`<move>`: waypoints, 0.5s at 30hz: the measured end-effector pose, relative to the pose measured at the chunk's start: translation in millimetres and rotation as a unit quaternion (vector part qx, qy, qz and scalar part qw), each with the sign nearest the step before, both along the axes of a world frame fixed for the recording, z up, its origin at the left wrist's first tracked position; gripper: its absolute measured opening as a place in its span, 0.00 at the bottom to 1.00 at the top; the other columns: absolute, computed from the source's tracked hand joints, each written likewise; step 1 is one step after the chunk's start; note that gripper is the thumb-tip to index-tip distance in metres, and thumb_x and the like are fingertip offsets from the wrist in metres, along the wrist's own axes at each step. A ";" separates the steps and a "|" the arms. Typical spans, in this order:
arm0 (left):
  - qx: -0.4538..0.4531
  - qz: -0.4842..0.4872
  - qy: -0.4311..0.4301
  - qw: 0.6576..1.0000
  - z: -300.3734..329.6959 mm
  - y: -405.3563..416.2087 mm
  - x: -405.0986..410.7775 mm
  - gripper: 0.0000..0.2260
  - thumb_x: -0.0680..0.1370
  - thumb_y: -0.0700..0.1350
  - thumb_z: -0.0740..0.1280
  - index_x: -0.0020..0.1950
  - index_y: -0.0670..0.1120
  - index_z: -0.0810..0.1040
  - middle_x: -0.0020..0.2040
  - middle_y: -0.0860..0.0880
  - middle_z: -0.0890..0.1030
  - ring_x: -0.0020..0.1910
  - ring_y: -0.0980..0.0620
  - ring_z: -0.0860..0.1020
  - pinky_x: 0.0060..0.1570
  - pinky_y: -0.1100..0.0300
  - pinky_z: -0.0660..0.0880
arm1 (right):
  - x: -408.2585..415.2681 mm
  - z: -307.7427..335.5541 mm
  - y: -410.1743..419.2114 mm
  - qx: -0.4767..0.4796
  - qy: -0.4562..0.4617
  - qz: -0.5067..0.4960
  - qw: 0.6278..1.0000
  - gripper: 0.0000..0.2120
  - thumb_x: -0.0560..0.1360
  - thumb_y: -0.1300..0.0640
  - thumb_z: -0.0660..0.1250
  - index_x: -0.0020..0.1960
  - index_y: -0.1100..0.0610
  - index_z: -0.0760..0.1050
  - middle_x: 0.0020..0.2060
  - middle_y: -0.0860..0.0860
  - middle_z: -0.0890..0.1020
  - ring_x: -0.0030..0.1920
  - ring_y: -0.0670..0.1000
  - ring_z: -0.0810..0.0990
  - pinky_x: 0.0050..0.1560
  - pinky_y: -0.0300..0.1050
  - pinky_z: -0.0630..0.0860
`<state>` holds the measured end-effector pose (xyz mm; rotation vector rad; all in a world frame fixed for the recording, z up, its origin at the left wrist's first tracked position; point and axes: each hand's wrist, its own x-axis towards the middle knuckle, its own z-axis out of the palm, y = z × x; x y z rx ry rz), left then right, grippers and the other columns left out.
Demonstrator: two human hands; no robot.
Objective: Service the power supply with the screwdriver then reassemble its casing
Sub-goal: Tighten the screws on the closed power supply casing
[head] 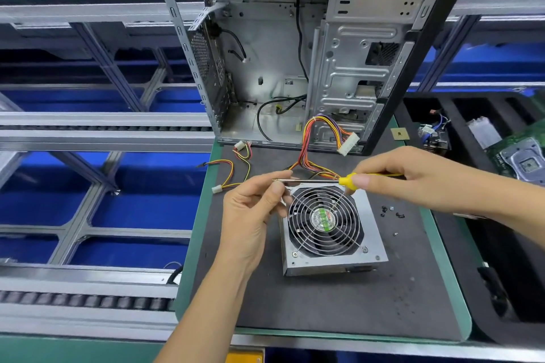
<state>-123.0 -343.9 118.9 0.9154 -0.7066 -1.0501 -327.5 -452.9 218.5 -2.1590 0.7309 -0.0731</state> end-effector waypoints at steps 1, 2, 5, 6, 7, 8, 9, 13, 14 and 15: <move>0.000 -0.001 -0.003 1.000 -1.1 0.1 0.2 0.08 0.70 0.46 0.71 0.48 0.51 0.87 0.39 0.50 0.84 0.34 0.56 0.78 0.31 0.67 0.73 | 0.4 0.4 1.2 0.009 -0.002 0.002 1.000 0.18 0.75 0.39 0.59 0.50 0.49 0.80 0.33 0.58 0.72 0.32 0.53 0.66 0.34 0.42 0.63; 0.001 -0.002 -0.008 1.000 -1.8 0.5 0.2 0.09 0.70 0.44 0.72 0.49 0.51 0.87 0.40 0.50 0.85 0.35 0.57 0.78 0.31 0.67 0.73 | 0.9 1.0 2.9 0.012 -0.005 0.005 1.000 0.17 0.75 0.40 0.59 0.49 0.49 0.80 0.30 0.55 0.69 0.31 0.49 0.64 0.32 0.39 0.62; -0.002 -0.027 -0.021 0.999 -7.2 3.1 0.6 0.15 0.70 0.41 0.74 0.55 0.53 0.85 0.45 0.50 0.85 0.40 0.56 0.79 0.37 0.65 0.77 | 1.8 3.3 7.1 0.003 -0.012 0.005 1.000 0.15 0.75 0.41 0.60 0.48 0.49 0.80 0.27 0.46 0.67 0.29 0.42 0.64 0.30 0.32 0.61; 0.000 -0.043 -0.038 0.998 -9.8 5.8 1.7 0.18 0.70 0.42 0.74 0.59 0.52 0.83 0.48 0.49 0.85 0.43 0.54 0.79 0.42 0.63 0.77 | 0.9 4.8 7.9 -0.002 -0.010 0.005 1.000 0.15 0.75 0.41 0.60 0.48 0.48 0.81 0.27 0.47 0.68 0.29 0.42 0.64 0.30 0.32 0.62; 0.007 -0.059 -0.068 0.996 -14.0 9.8 3.7 0.20 0.70 0.42 0.74 0.62 0.51 0.81 0.51 0.48 0.84 0.46 0.53 0.79 0.47 0.61 0.77 | -0.4 6.4 8.6 -0.008 -0.002 0.007 1.000 0.15 0.75 0.40 0.60 0.48 0.47 0.81 0.28 0.49 0.69 0.29 0.43 0.65 0.31 0.32 0.62; 0.020 -0.071 -0.114 0.991 -18.5 15.3 6.7 0.22 0.71 0.42 0.74 0.64 0.50 0.79 0.53 0.49 0.84 0.49 0.53 0.79 0.52 0.60 0.76 | -2.3 8.1 9.1 -0.015 0.010 0.011 1.000 0.15 0.74 0.39 0.60 0.49 0.46 0.80 0.29 0.51 0.72 0.30 0.44 0.66 0.32 0.35 0.64; 0.038 -0.078 -0.171 0.981 -24.3 21.6 10.2 0.23 0.71 0.42 0.74 0.66 0.50 0.77 0.55 0.50 0.83 0.52 0.53 0.79 0.55 0.60 0.74 | -4.3 9.9 9.7 -0.024 0.024 0.015 0.999 0.14 0.74 0.39 0.60 0.49 0.44 0.80 0.31 0.51 0.75 0.31 0.45 0.69 0.33 0.39 0.67; 0.069 -0.128 -0.398 0.906 -47.3 46.1 24.0 0.25 0.71 0.47 0.73 0.67 0.56 0.73 0.62 0.57 0.76 0.63 0.53 0.73 0.59 0.67 0.67 | -6.8 16.2 13.2 -0.102 0.108 0.050 0.988 0.16 0.69 0.33 0.59 0.47 0.42 0.76 0.38 0.46 0.83 0.38 0.44 0.79 0.42 0.45 0.77; 0.065 -0.140 -0.422 0.893 -50.3 49.6 24.4 0.24 0.71 0.48 0.74 0.66 0.57 0.73 0.63 0.58 0.73 0.64 0.53 0.72 0.59 0.69 0.66 | -5.6 17.1 14.5 -0.136 0.132 0.071 0.979 0.18 0.69 0.31 0.57 0.47 0.42 0.75 0.37 0.45 0.82 0.37 0.42 0.79 0.41 0.42 0.76; 0.061 -0.145 -0.433 0.887 -52.8 51.9 23.4 0.23 0.71 0.48 0.75 0.64 0.57 0.74 0.63 0.57 0.71 0.65 0.53 0.71 0.58 0.70 0.66 | -3.4 17.5 16.0 -0.176 0.153 0.093 0.968 0.19 0.69 0.30 0.55 0.46 0.42 0.74 0.34 0.42 0.81 0.37 0.40 0.77 0.38 0.37 0.73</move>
